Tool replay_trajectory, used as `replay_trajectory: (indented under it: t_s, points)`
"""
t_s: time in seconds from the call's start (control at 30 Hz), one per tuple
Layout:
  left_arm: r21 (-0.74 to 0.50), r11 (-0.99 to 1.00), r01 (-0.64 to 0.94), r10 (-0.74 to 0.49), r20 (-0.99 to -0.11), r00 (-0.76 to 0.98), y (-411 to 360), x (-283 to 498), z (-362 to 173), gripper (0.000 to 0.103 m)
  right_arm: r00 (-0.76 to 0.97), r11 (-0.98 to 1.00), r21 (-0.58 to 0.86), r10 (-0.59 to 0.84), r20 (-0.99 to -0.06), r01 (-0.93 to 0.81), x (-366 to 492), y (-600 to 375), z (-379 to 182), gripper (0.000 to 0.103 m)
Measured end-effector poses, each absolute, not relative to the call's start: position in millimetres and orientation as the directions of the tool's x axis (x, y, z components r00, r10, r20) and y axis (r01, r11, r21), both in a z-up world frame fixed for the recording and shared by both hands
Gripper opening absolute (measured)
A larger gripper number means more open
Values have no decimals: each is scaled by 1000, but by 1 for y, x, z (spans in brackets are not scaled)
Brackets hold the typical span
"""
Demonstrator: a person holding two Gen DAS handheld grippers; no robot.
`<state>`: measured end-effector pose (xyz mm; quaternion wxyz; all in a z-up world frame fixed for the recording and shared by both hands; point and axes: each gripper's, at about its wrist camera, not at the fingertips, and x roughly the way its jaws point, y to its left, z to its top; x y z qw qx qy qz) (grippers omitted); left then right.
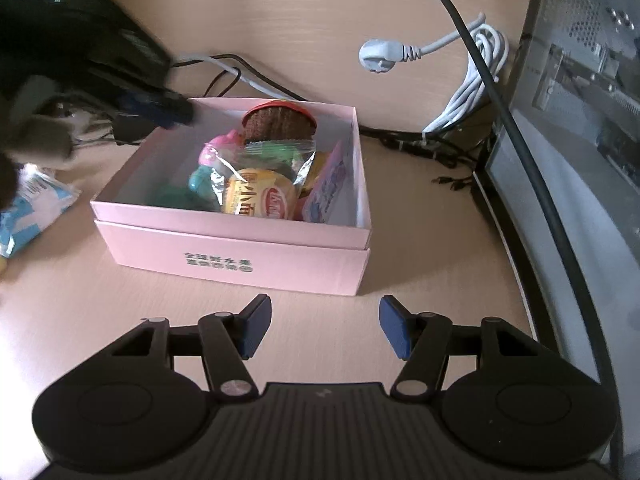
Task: Organize objects
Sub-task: 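Grasp the blue tissue pack with the right tool while the left tool grasps the Hello Kitty keychain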
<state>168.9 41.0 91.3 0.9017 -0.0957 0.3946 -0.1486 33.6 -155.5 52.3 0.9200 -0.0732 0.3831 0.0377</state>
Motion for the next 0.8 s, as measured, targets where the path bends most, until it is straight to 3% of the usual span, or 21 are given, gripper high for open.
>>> replay_trajectory:
  t_s: [0.1,0.27,0.37,0.5,0.6,0.7,0.8]
  points:
    - [-291,949,123,-288,-634,718,81,146,102,22,704,985,-110,18,-710,-136,38,-154,53,60]
    - [-133,989,-57,-28,-561,827,154,96,114,22,707,972,-48,133,-694,-230,39,-128,66,63]
    - [-147,963,-228,87,-630,772,213,72,103,22,674,949,23,240,-698,-315,42,-95,73,70]
    - [-169,928,-333,120,-708,696,260,38,83,22,610,894,93,371,-700,-438,53,-34,76,84]
    - [-192,935,-297,61,-739,671,272,9,76,22,537,854,174,454,-711,-491,64,13,75,86]
    - [-204,948,-244,-6,-778,628,269,-4,67,22,521,853,225,475,-709,-471,87,62,70,95]
    - [-187,972,-144,-68,-808,585,254,-16,58,22,460,850,284,488,-742,-444,116,103,56,94]
